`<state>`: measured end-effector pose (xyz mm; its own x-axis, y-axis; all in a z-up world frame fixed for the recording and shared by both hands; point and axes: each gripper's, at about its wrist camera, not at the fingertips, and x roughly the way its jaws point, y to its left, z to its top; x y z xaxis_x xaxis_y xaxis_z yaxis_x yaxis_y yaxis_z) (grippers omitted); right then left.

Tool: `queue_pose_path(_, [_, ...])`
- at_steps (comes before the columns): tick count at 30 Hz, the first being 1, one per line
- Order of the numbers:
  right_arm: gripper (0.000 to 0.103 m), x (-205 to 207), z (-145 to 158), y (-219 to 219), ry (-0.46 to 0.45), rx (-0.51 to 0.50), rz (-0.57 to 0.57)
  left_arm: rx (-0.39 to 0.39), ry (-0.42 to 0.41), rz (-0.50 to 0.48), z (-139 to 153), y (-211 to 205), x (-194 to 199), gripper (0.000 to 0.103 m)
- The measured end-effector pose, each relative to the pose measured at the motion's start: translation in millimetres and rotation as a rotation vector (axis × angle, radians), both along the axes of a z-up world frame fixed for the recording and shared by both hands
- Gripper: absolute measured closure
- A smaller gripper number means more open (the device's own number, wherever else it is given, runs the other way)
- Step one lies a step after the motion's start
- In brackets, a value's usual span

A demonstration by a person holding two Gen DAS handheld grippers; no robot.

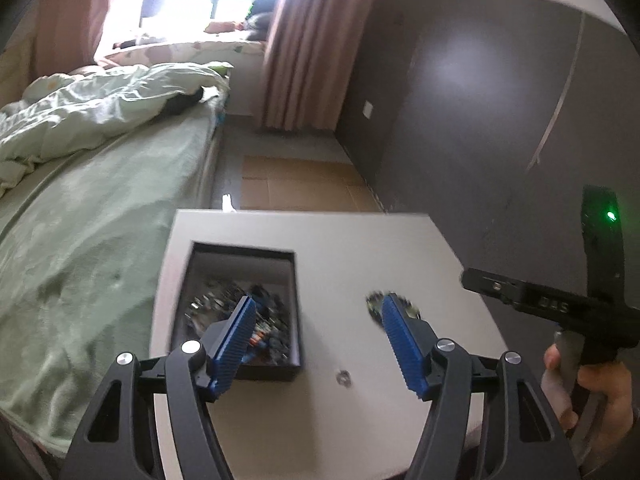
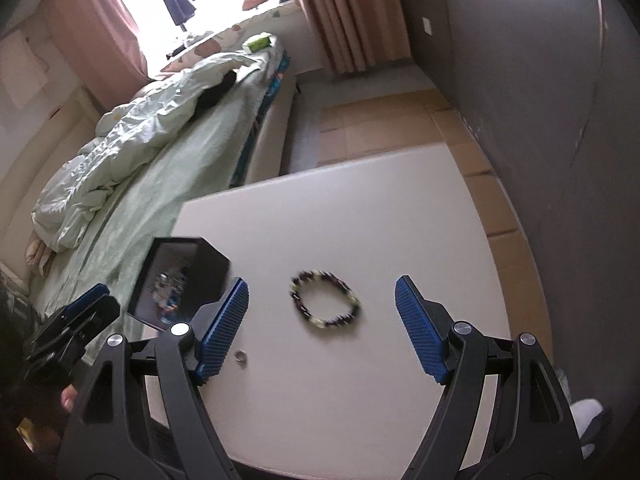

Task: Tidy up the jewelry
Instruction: 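Move the left tool to the small silver ring while the right tool approaches the dark bead bracelet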

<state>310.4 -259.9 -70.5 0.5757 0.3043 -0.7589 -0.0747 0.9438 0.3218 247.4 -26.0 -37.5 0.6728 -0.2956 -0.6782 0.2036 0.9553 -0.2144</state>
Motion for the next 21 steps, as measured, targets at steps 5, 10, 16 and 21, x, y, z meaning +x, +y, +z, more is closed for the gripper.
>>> queue_pose_path(5, [0.031,1,-20,-6,0.060,-0.018,0.005,0.084,0.026,-0.099,-19,-37,-5,0.048])
queue_pose_path(10, [0.031,-2,-27,-4,0.069,-0.023,0.025,0.101,0.099,-0.126,-44,-54,3,0.058])
queue_pose_path(16, [0.031,-4,-31,-6,0.074,-0.042,0.048,0.133,0.126,-0.119,-63,-70,0,0.062])
queue_pose_path(21, [0.033,-3,-34,-13,0.072,-0.039,0.054,0.139,0.131,-0.060,-86,-76,-5,0.063])
